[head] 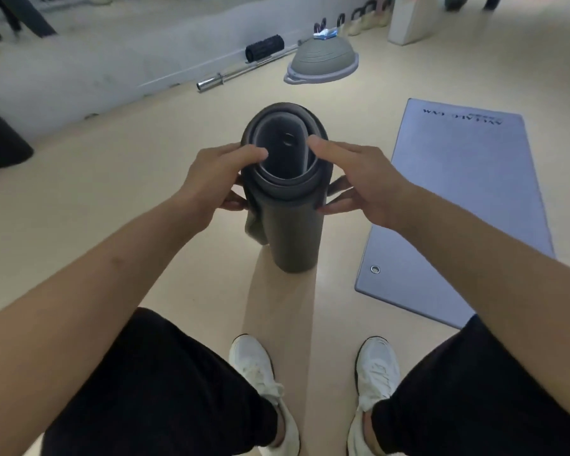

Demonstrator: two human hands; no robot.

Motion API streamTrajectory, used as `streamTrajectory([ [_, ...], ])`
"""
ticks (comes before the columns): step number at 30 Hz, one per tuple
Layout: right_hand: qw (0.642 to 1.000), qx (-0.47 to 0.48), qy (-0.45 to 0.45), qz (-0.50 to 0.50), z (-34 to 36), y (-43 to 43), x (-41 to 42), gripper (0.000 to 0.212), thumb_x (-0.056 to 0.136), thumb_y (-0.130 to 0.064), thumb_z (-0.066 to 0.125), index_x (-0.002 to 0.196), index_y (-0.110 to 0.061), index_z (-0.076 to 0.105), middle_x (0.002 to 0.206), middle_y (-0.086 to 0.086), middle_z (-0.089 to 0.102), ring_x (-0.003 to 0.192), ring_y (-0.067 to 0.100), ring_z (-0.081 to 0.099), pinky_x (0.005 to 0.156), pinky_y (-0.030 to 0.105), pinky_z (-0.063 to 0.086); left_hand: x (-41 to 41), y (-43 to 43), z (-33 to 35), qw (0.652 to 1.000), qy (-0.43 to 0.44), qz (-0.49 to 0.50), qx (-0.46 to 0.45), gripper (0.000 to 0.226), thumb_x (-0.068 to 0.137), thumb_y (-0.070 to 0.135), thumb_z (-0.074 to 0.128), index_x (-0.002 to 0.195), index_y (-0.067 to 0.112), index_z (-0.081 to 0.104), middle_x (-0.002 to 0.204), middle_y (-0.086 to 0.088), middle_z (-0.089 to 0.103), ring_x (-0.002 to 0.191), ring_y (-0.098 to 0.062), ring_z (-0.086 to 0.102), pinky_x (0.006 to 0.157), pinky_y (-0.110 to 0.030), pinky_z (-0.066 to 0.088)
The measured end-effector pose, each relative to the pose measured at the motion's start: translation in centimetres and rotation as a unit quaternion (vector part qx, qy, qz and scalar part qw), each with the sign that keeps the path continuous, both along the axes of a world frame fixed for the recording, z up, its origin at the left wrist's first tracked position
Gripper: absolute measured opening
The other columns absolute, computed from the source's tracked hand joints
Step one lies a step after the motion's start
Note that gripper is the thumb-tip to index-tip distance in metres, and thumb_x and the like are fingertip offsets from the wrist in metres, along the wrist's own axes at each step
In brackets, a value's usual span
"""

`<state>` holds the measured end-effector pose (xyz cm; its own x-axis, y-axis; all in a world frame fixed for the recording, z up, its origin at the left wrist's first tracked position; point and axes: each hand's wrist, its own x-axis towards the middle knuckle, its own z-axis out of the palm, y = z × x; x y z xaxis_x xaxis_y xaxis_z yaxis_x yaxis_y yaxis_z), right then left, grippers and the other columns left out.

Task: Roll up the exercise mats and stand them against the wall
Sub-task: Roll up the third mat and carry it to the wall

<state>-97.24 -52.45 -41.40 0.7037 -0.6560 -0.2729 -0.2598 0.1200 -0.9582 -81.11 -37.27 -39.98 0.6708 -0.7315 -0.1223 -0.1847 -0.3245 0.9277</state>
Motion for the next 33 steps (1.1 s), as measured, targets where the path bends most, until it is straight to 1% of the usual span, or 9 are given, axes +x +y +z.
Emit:
streamTrajectory([
  [4,0.994,-0.090,0.030,-0.060,-0.2,1.3,0.6,0.055,0.087,-0.070,0.065,0.128,-0.034,0.067,0.120,-0.001,0.070,0.095,0.031,0.073,0.058,0.036,0.063,-1.7,1.2,-1.5,0.997,0.029,0.061,-0.044,0.036,0.093,0.051,0.070,0.119,0.027,0.076,0.111,0.009,0.076,0.100,-0.010,0.071,0.066,-0.023,0.055],
  [7,0.986,-0.135,0.073,-0.072,0.2,1.2,1.3,0.056,0.091,-0.071,0.057,0.135,-0.038,0.063,0.116,-0.007,0.068,0.100,0.028,0.072,0.072,0.043,0.064,-2.8,1.0,-2.0,0.989,0.077,0.103,-0.069,0.023,0.091,0.052,0.073,0.101,0.032,0.076,0.100,0.018,0.074,0.097,-0.002,0.068,0.070,-0.018,0.048],
  [9,0.993,-0.074,0.065,-0.059,0.5,1.1,1.8,0.056,0.093,-0.068,0.058,0.141,-0.038,0.057,0.132,-0.005,0.059,0.119,0.031,0.059,0.080,0.050,0.061,-2.8,0.5,-1.5,0.987,0.100,0.109,-0.062,0.026,0.092,0.052,0.072,0.106,0.030,0.072,0.101,0.019,0.069,0.097,-0.002,0.063,0.068,-0.020,0.043],
  [11,0.999,0.022,0.034,-0.010,0.7,1.1,1.9,0.049,0.095,-0.064,0.059,0.137,-0.039,0.052,0.150,-0.004,0.049,0.129,0.031,0.047,0.078,0.055,0.062,-2.7,0.1,-1.1,0.985,0.135,0.095,-0.042,0.046,0.094,0.053,0.069,0.127,0.024,0.059,0.107,0.017,0.062,0.099,-0.006,0.058,0.067,-0.025,0.041],
  [14,0.994,0.102,-0.014,0.042,0.4,0.4,1.9,0.039,0.096,-0.057,0.063,0.131,-0.040,0.056,0.140,-0.009,0.050,0.137,0.026,0.041,0.085,0.067,0.058,-2.1,0.2,-1.1,0.978,0.194,0.066,-0.022,0.058,0.094,0.056,0.065,0.137,0.026,0.039,0.120,0.009,0.055,0.108,-0.018,0.057,0.068,-0.033,0.045],
  [17,0.992,0.115,-0.033,0.042,-0.3,-0.9,2.3,0.034,0.094,-0.056,0.065,0.126,-0.044,0.058,0.141,-0.010,0.050,0.139,0.027,0.041,0.088,0.072,0.055,-0.9,-0.7,-1.5,0.980,0.195,0.045,-0.014,0.066,0.090,0.059,0.069,0.140,0.027,0.039,0.140,-0.003,0.053,0.124,-0.033,0.059,0.079,-0.041,0.057],
  [22,0.993,0.110,-0.028,-0.035,-0.8,-4.5,4.2,0.052,0.088,-0.062,0.068,0.135,-0.040,0.057,0.146,-0.008,0.053,0.139,0.033,0.045,0.070,0.063,0.062,1.5,-5.5,-1.3,0.985,0.166,0.049,-0.018,0.059,0.091,0.060,0.068,0.137,0.027,0.049,0.137,0.001,0.059,0.122,-0.033,0.062,0.100,-0.054,0.057],
  [27,0.989,0.131,-0.024,-0.068,-1.2,-7.6,6.3,0.044,0.091,-0.062,0.065,0.131,-0.043,0.062,0.135,-0.012,0.062,0.127,0.029,0.055,0.071,0.058,0.063,4.2,-9.7,-1.6,0.985,0.161,0.065,0.001,0.062,0.087,0.063,0.067,0.136,0.029,0.054,0.136,0.001,0.064,0.119,-0.030,0.064,0.096,-0.049,0.060],
  [33,0.983,0.165,-0.032,-0.068,-0.3,-7.8,5.9,0.043,0.095,-0.053,0.065,0.136,-0.045,0.060,0.129,-0.012,0.069,0.123,0.028,0.064,0.083,0.056,0.063,4.9,-10.4,-0.6,0.977,0.205,0.059,0.013,0.066,0.077,0.058,0.070,0.134,0.031,0.054,0.129,0.002,0.068,0.113,-0.024,0.069,0.084,-0.036,0.059],
])
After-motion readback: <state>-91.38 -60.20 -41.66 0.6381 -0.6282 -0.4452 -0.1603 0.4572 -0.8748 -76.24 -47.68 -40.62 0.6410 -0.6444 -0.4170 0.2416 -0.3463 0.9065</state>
